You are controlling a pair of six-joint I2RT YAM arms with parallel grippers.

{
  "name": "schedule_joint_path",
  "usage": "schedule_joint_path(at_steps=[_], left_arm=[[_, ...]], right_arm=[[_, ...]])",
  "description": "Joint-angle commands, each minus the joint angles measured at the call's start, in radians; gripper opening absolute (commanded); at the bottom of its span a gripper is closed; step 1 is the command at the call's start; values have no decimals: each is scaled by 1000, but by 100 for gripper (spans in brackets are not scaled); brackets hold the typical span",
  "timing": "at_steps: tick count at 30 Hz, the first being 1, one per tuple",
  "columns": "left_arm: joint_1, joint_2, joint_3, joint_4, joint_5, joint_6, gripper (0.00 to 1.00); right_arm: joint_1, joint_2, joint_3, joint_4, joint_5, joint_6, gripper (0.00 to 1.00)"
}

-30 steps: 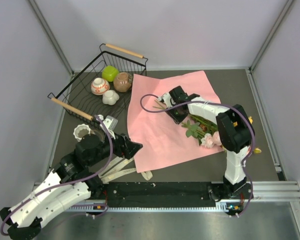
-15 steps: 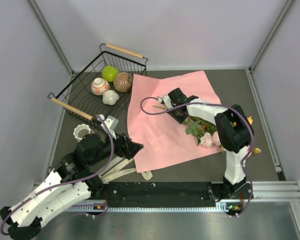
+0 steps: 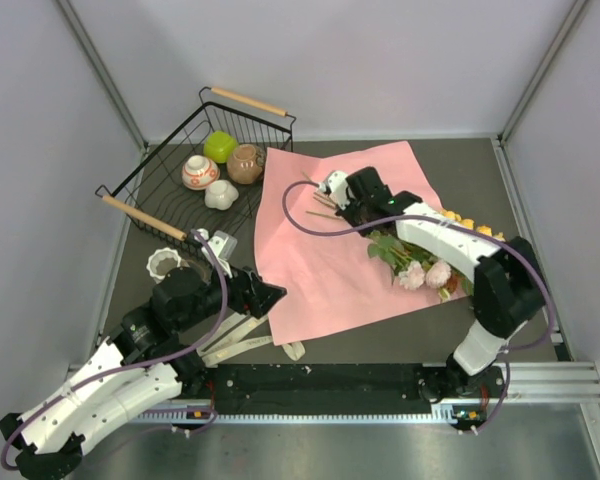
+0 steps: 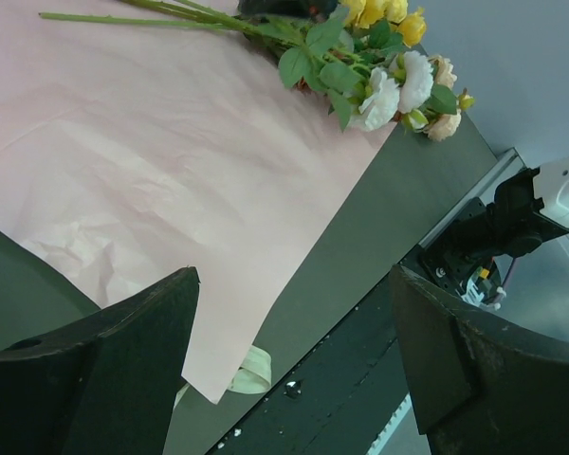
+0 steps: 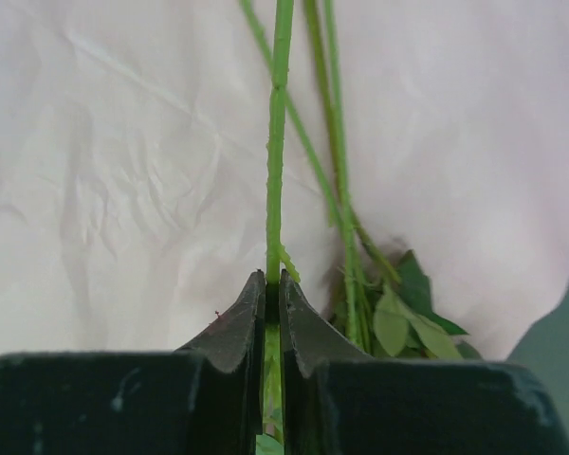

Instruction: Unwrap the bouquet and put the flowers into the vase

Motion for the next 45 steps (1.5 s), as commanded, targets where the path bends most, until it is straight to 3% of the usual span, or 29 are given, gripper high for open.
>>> schedule_joint_path(at_steps=[1, 6, 13, 17, 20, 22, 28, 35, 45], left_arm=[[3, 3, 45, 24, -16, 11, 87], [3, -9, 68, 6, -21, 11, 87], [3, 9, 117, 9, 34, 5, 92], [3, 46, 157, 18, 91, -3, 93], [4, 81, 203, 38, 141, -12, 94], [4, 118, 230, 81, 187, -35, 99], [7, 299, 301, 240, 345, -196, 96], [26, 452, 358, 372, 220, -238, 89], [93, 578, 361, 495, 211, -348, 75]], right_arm=[[6, -147, -15, 75, -37, 6, 0], [6, -221, 11, 100, -71, 101, 0], [-18, -302, 97, 92, -244, 444, 0], [-113, -313, 114, 100, -520, 639, 0], [-184, -279, 114, 98, -843, 733, 0], [-202, -275, 88, 98, -919, 753, 0], [-202, -348, -42, 124, -962, 684, 0], [-192, -440, -167, 298, -1071, 733, 0], [-109, -557, -225, 358, -1080, 696, 0]])
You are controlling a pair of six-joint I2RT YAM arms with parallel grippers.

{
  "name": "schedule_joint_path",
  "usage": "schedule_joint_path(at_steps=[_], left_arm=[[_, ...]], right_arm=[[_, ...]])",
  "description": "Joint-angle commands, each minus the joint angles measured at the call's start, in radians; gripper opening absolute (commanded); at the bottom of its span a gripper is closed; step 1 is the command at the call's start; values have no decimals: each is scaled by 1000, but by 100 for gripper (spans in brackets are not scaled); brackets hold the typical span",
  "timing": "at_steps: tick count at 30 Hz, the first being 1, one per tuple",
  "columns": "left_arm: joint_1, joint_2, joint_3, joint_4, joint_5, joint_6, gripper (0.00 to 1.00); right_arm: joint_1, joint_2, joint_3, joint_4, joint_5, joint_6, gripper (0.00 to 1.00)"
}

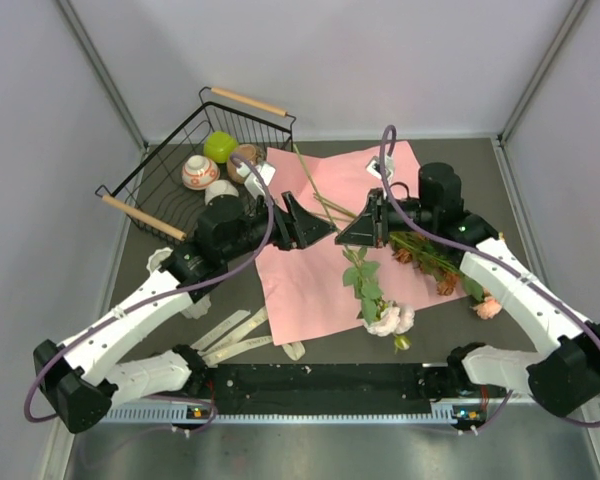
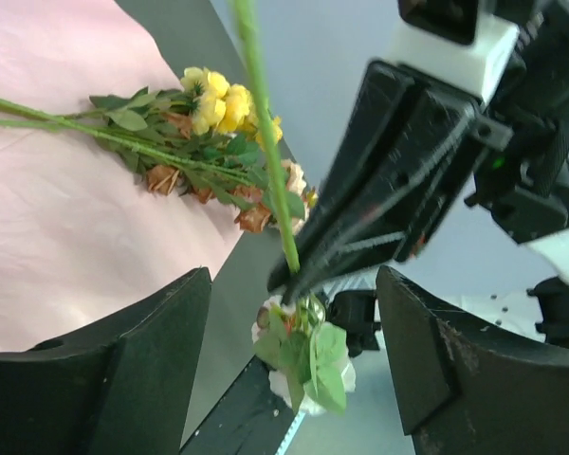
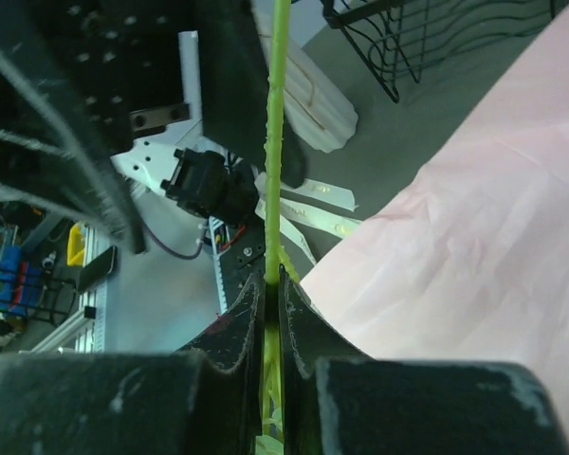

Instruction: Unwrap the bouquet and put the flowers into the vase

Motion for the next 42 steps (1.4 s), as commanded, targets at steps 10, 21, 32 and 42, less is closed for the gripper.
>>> schedule_joint_path(at_steps=[10, 21, 32, 42], left_arm=[[34, 47, -7, 275, -9, -36, 20], [37, -21, -70, 465, -197, 335, 0], [37, -74, -200, 780, -260, 588, 0], [37, -117, -294, 948, -213, 629, 0]], right_arm=[[101, -62, -9, 72, 34, -37, 0], [102, -149, -117, 118, 492, 700, 70], [148, -254, -216, 94, 812, 1445, 68], [323, -77, -122, 338, 903, 1666, 50]])
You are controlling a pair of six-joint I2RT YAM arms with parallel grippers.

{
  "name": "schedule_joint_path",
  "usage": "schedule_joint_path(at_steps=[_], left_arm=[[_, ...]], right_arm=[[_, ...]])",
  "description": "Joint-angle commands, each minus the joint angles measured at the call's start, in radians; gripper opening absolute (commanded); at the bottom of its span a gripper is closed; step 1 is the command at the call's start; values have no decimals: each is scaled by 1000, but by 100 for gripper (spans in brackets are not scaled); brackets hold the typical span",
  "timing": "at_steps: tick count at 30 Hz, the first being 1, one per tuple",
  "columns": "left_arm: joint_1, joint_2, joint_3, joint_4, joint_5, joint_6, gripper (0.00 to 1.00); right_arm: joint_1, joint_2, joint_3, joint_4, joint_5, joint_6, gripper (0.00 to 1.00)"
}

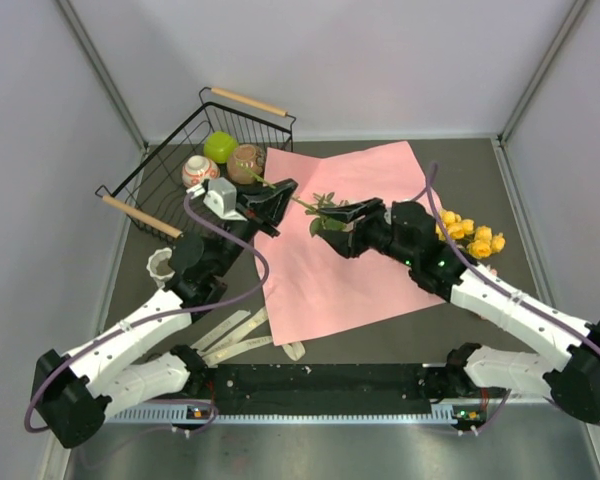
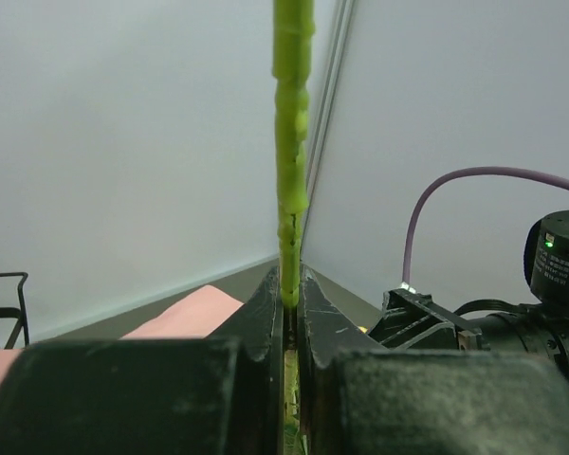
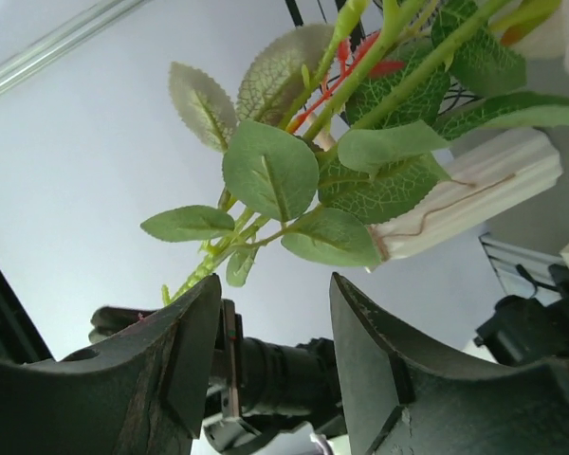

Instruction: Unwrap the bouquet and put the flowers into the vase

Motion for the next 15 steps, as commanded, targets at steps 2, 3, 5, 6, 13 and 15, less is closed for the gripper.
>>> schedule_joint_path(at_steps=[2, 3, 5, 6, 13, 15], left_arm=[[3, -41, -25, 149, 37, 54, 0], [3, -50, -32, 152, 37, 56, 0], [3, -54, -42, 157, 57, 63, 0], [3, -61, -49, 164, 62, 66, 0], [3, -87, -83, 203, 114, 73, 0], [3, -97, -92, 201, 122, 77, 0]], right_arm=[[71, 52, 127, 126, 106, 115, 50], [80, 62, 141, 109, 135, 115, 51], [97, 78, 166, 109, 152, 113, 51], [101, 93, 170, 115, 158, 119, 51], [117, 167, 183, 181, 161, 184, 41], [120, 173, 189, 184, 171, 182, 36]])
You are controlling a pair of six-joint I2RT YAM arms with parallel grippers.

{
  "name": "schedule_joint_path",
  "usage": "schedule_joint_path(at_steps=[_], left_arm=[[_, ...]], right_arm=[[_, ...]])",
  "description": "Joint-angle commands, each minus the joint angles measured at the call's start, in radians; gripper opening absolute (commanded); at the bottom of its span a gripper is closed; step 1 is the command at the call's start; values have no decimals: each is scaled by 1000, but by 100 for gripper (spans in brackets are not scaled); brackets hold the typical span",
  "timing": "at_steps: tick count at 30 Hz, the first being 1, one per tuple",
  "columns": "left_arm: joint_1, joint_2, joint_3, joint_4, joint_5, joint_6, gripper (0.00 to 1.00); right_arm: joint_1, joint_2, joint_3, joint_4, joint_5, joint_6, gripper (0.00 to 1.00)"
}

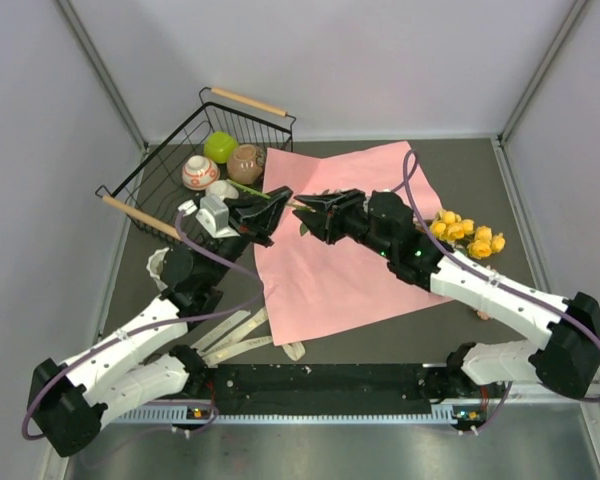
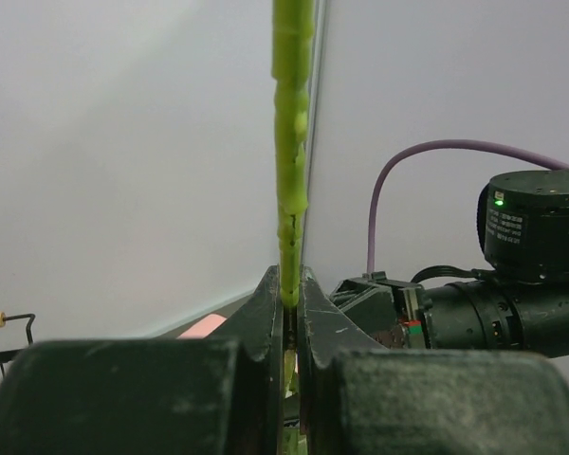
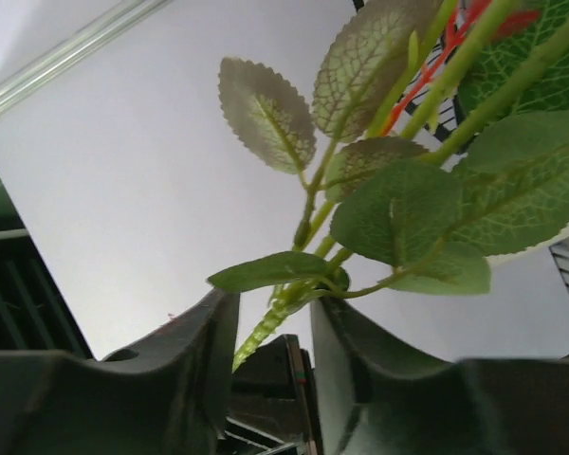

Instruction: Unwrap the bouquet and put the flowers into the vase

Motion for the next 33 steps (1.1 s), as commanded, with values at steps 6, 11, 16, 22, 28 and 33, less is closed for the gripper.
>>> schedule_joint_path(at_steps=[6, 11, 16, 22, 28, 33], left_arm=[[1, -72, -41, 68, 28, 35, 0], [1, -121, -49, -25, 14, 26, 2], [1, -254, -35, -327, 89, -81, 62], [1, -534, -36, -763, 264, -175, 73], [1, -743, 133, -1195, 304, -213, 80], [1, -728, 410, -1465, 124, -224, 80]], right_arm=[[24, 27, 51, 70, 73, 88, 19], [26, 39, 52, 119, 105, 62, 0], [3, 42, 43, 153, 154, -79, 0], [-39, 62, 107, 238, 205, -432, 0], [-54, 129, 333, 295, 78, -1017, 0], [-37, 235, 564, 359, -248, -1349, 0]])
